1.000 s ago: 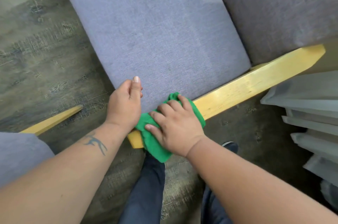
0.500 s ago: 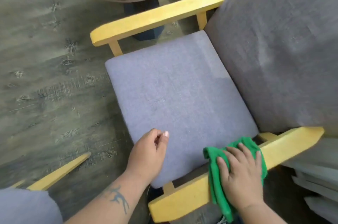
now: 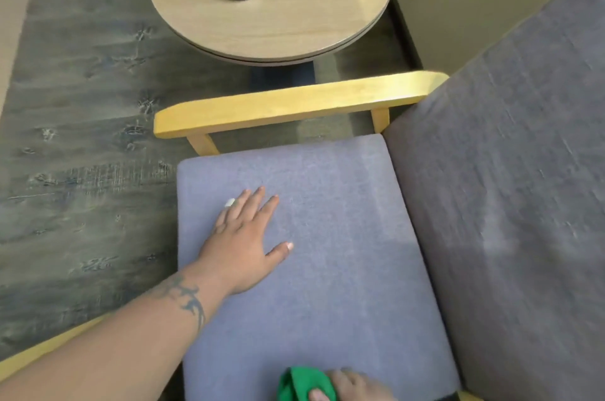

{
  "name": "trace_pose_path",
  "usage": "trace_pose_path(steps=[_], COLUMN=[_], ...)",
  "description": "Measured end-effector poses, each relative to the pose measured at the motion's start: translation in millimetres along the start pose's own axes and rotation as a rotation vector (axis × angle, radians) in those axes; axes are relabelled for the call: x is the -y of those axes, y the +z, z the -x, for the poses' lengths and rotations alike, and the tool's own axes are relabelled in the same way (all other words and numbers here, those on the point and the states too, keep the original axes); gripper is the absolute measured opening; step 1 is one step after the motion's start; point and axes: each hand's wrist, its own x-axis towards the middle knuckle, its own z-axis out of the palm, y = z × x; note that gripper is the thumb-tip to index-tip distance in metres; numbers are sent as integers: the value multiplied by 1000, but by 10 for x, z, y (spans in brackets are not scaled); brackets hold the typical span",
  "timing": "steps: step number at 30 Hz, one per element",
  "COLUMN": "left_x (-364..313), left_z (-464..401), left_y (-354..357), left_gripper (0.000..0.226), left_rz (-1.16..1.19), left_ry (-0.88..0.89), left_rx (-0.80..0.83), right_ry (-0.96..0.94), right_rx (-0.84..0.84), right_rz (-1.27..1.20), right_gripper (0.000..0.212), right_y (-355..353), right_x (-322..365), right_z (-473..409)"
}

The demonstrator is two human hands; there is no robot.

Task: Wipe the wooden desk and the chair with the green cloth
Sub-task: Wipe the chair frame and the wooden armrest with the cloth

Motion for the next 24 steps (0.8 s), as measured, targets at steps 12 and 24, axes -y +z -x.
trace_pose_path(steps=[12,24], left_x=[746,835], left_z=[-347,-406], left_y=[747,873], left_gripper=[105,104], left_rz=[-213,-135], left_ry=[48,110], left_rx=[2,-79], right_ry=[209,157], right_rx=[-963,-561], right_rz=[-216,143], right_gripper=[64,77], right_y=[-2588,-2666], right_x=[-883,-767], right_z=[-2056,-3249])
